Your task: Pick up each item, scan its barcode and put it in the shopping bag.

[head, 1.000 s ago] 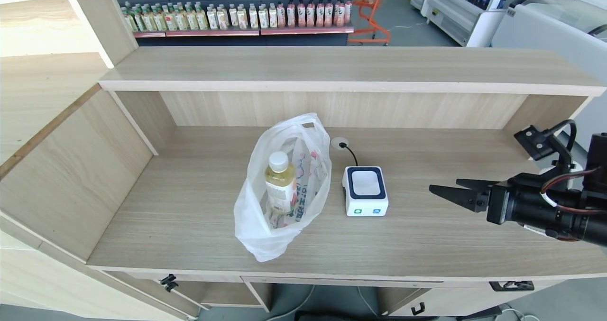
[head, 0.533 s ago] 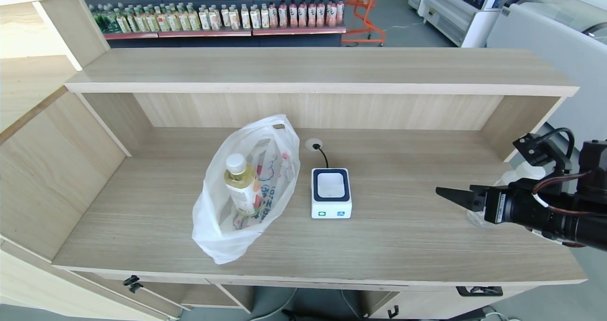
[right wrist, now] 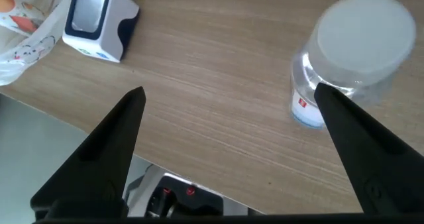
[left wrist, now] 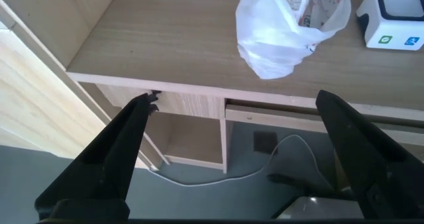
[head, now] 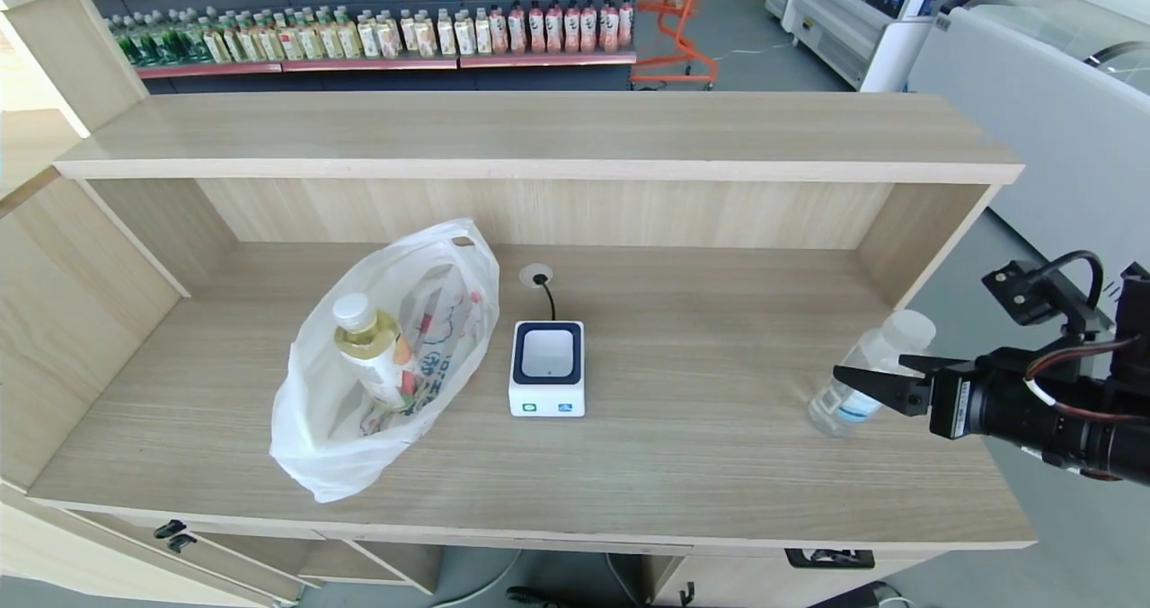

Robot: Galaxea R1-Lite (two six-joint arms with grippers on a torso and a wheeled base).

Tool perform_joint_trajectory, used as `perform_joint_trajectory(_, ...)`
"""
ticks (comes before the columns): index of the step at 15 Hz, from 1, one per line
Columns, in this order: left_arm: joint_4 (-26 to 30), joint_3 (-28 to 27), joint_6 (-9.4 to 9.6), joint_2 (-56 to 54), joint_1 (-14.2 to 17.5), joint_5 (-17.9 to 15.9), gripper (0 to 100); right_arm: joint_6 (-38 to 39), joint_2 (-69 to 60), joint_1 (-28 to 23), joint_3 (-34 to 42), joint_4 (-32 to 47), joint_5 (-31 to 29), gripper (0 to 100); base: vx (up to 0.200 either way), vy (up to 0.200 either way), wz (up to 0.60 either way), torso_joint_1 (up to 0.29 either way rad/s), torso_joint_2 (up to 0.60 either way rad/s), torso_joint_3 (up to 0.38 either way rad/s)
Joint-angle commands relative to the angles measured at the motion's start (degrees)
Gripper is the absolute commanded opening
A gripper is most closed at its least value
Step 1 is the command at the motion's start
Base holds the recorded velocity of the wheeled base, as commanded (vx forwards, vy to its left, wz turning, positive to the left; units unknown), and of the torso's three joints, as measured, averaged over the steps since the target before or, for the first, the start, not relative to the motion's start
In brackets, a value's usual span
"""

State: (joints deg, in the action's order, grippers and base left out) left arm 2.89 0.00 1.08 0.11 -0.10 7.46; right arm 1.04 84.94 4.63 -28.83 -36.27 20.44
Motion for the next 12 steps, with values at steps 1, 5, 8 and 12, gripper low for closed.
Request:
perform_joint_trajectory(1, 0.0, 0.0, -0.03, 0.1, 0.0, 0.0, 100, -1.8, -1.0, -0.1, 1.5, 0.0, 0.0, 100, 0.0, -0.2, 0.0, 0.002, 0.0, 0.007)
perform_joint_trajectory(5, 0.0, 0.0, -0.03, 0.0, 0.0, 0.0, 100, -8.8, 0.5, -1.8, 1.9, -0.1, -4.6, 100, 0.0, 0.0, 0.0, 0.0, 0.0, 0.0)
perform_joint_trajectory(8, 0.0, 0.0, -0.03, 0.0, 0.0, 0.0, 100, -10.4, 2.6, -1.6, 1.9, -0.1, -9.7, 100, 0.0, 0.0, 0.0, 0.0, 0.0, 0.0)
perform_joint_trajectory(12, 0.0, 0.0, -0.03, 0.0, 0.0, 0.0, 100, -11.9, 6.6, -0.1, 1.7, -0.6, -12.8, 100, 0.0, 0.0, 0.0, 0.0, 0.0, 0.0)
